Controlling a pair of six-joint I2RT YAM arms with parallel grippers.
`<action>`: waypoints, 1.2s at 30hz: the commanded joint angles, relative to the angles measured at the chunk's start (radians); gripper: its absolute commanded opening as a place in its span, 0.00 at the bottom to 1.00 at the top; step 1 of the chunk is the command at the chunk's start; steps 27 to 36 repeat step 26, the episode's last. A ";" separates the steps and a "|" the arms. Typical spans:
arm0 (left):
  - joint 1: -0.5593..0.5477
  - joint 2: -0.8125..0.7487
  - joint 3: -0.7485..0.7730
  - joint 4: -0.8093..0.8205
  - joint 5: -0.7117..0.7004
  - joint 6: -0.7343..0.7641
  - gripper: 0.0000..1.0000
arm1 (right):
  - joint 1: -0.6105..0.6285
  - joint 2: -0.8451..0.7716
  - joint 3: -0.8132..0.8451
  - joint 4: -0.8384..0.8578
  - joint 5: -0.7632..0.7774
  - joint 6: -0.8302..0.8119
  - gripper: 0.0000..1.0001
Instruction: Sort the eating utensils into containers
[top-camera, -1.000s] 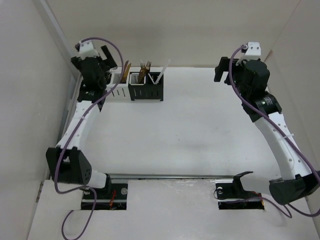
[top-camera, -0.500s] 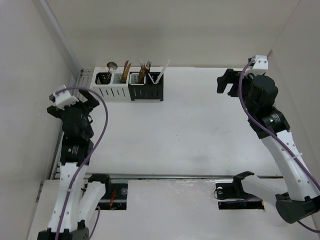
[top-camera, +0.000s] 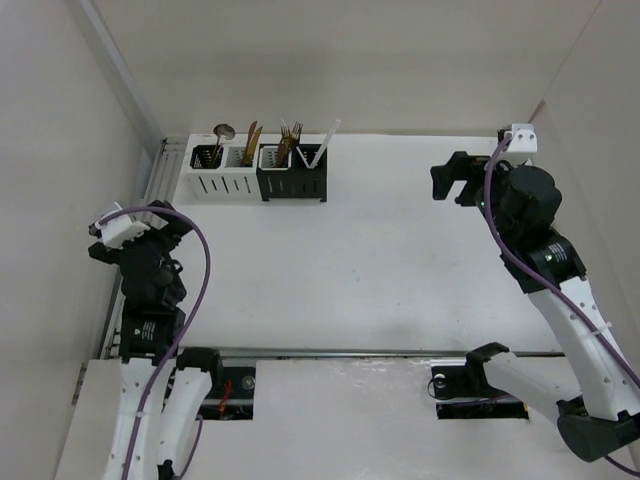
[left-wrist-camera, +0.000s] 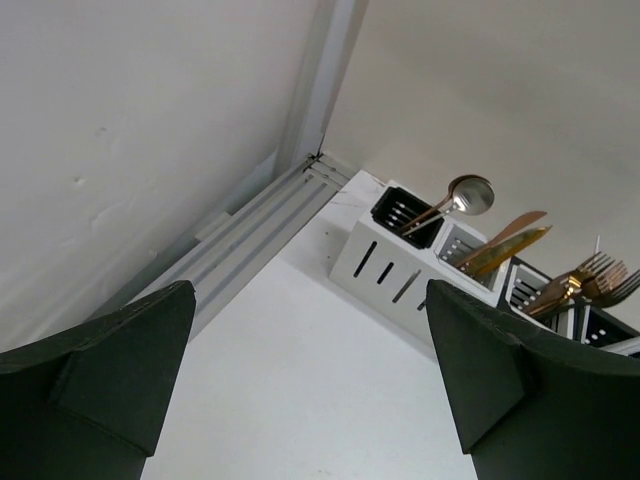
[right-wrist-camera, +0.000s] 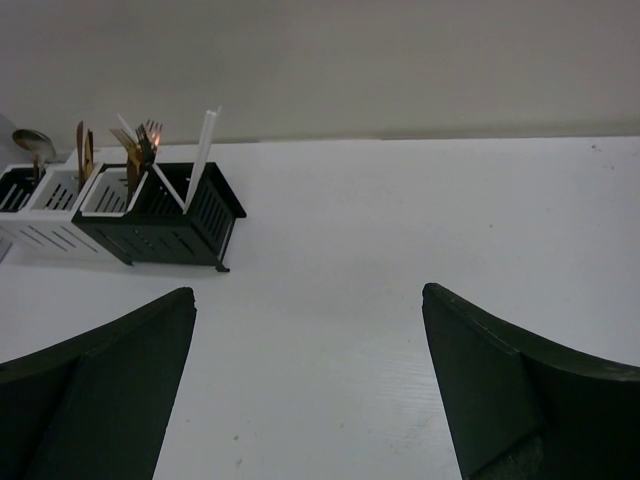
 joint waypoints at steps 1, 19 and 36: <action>-0.005 -0.033 -0.027 0.004 -0.071 -0.026 1.00 | 0.014 -0.026 -0.015 0.013 -0.021 0.013 0.99; 0.044 -0.130 -0.148 -0.137 -0.235 -0.126 1.00 | 0.014 -0.026 -0.034 0.033 -0.030 0.013 0.99; 0.044 -0.130 -0.148 -0.128 -0.225 -0.126 1.00 | 0.014 -0.047 -0.052 0.042 -0.021 0.022 0.99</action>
